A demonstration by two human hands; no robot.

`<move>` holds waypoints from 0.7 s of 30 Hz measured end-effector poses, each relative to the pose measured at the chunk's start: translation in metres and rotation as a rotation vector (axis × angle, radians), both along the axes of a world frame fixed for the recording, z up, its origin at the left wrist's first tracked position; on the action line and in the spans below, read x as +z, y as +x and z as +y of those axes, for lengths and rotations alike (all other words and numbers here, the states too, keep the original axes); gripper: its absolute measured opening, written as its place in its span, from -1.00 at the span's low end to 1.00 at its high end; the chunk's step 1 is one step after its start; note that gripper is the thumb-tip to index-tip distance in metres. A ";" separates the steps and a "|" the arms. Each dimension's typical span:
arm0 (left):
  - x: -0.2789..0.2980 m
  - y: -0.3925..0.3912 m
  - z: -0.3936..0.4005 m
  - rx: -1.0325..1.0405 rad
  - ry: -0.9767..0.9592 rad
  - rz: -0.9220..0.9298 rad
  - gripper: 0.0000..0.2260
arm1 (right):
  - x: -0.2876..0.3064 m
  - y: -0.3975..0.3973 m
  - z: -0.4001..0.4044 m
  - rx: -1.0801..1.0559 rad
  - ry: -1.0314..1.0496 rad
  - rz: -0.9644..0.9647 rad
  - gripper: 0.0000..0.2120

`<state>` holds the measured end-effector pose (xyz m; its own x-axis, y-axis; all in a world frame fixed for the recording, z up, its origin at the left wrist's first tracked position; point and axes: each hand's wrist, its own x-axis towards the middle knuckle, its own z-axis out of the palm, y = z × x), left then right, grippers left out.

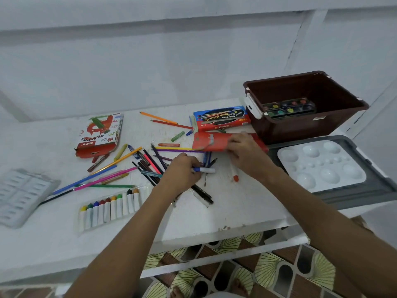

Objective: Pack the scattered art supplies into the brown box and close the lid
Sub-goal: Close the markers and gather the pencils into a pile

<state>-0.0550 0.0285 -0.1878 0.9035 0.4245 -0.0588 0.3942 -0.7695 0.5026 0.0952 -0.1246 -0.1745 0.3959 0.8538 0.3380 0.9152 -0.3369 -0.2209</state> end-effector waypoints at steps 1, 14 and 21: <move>0.000 -0.001 0.000 0.009 -0.007 -0.003 -0.84 | -0.008 -0.001 -0.002 0.003 -0.039 0.001 -0.87; -0.004 -0.003 -0.007 0.004 -0.045 0.007 -0.81 | -0.050 -0.031 -0.024 -0.326 -0.019 0.448 -0.79; 0.008 -0.019 -0.001 0.123 -0.305 -0.125 -0.88 | -0.018 -0.046 -0.011 -0.215 0.122 0.655 -0.81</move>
<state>-0.0737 0.0278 -0.1799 0.8551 0.5104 -0.0917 0.3955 -0.5275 0.7519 0.0495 -0.1354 -0.1923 0.7070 0.7046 0.0604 0.4962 -0.4334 -0.7523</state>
